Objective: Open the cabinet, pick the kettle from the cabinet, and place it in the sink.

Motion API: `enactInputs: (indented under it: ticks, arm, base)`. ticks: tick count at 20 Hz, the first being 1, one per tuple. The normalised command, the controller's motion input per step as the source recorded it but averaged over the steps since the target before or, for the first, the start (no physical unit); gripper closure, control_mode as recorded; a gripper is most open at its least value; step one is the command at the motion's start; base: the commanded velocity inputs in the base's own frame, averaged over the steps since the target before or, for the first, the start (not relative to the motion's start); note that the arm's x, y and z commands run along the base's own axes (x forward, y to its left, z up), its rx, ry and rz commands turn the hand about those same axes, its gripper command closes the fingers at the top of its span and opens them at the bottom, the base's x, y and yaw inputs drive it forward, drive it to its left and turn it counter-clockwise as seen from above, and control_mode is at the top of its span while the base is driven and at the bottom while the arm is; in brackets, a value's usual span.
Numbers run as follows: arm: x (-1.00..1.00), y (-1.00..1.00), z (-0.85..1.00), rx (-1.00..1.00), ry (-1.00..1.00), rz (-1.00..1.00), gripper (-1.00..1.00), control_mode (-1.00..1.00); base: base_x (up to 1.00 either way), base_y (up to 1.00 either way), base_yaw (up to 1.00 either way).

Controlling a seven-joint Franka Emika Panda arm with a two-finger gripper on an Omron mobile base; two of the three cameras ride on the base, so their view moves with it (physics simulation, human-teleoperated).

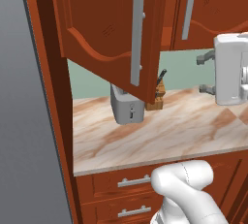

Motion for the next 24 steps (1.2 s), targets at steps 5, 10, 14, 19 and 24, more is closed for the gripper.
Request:
enactInputs:
  ticks: [5,10,14,19,24]
  arm:
    - [0.59,0.13,-0.05,0.14,0.08,0.11,-1.0,-1.0]
    - [0.44,0.2,-0.02,0.11,0.02,0.13,-1.0,-1.0]
    - [0.34,0.43,-0.04,0.0,0.0,0.1,-1.0,-1.0]
    - [0.34,0.37,-0.01,0.0,0.0,0.08,-1.0,-1.0]
    - [0.27,0.24,0.0,0.08,0.03,0.13,-1.0,-1.0]
  base:
    - [0.0,0.0,0.0]
    - [0.0,0.0,0.0]
    - [0.0,0.0,0.0]
    - [0.0,0.0,0.0]
    - [0.0,0.0,0.0]
